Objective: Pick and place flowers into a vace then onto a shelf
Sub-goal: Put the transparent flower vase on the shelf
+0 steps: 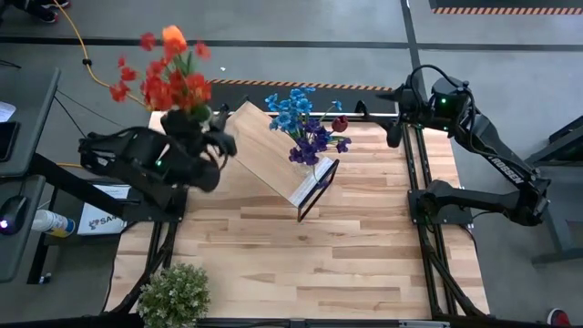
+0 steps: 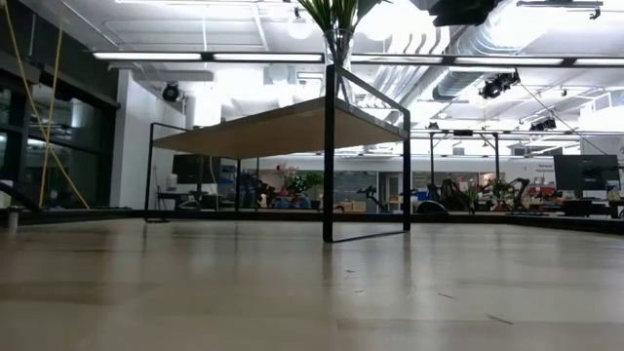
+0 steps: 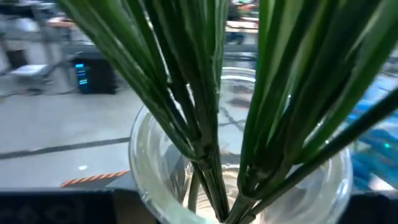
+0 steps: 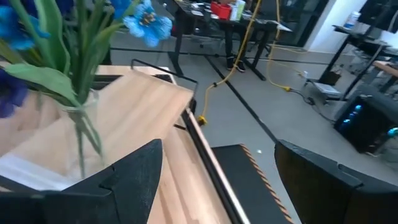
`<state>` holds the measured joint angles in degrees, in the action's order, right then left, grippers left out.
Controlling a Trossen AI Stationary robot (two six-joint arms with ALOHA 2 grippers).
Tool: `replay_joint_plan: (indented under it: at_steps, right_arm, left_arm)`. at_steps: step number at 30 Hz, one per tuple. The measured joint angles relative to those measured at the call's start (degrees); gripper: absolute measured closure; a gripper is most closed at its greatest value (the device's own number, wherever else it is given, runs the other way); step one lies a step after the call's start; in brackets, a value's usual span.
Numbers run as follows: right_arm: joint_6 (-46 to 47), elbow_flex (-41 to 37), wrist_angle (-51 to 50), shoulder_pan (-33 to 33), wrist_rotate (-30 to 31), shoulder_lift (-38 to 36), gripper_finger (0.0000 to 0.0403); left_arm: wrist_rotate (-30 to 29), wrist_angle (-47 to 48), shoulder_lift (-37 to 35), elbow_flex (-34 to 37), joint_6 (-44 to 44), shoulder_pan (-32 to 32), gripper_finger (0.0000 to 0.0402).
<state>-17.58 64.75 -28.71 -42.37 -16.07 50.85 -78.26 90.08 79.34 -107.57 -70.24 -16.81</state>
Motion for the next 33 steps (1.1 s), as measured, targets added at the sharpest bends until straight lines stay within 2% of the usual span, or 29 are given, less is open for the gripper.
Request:
replay_joint_plan:
  at_steps: [8,18,21,28,33]
  right_arm:
    - [-2.02,0.00,-0.08,0.00,3.31,0.00,0.0103]
    - [-2.02,0.00,-0.15,0.00,3.34,0.00,0.0103]
    - [-2.02,0.00,-0.15,0.00,3.34,0.00,0.0103]
    - [-2.02,0.00,-0.87,0.00,3.34,-0.02,0.0103]
    - [-1.99,0.00,-0.66,-0.02,3.34,-0.05,0.0103]
  left_arm:
    - [2.86,-0.09,0.75,0.00,0.46,13.27,0.0197]
    - [3.17,-0.25,5.02,1.01,-2.16,21.64,0.0197]
    - [4.22,-0.60,5.14,3.98,-3.14,23.83,0.0197]
    - [6.60,-1.25,3.34,13.81,-11.37,26.23,0.0197]
    - [6.94,-8.91,2.50,20.57,-11.25,26.18,0.0197]
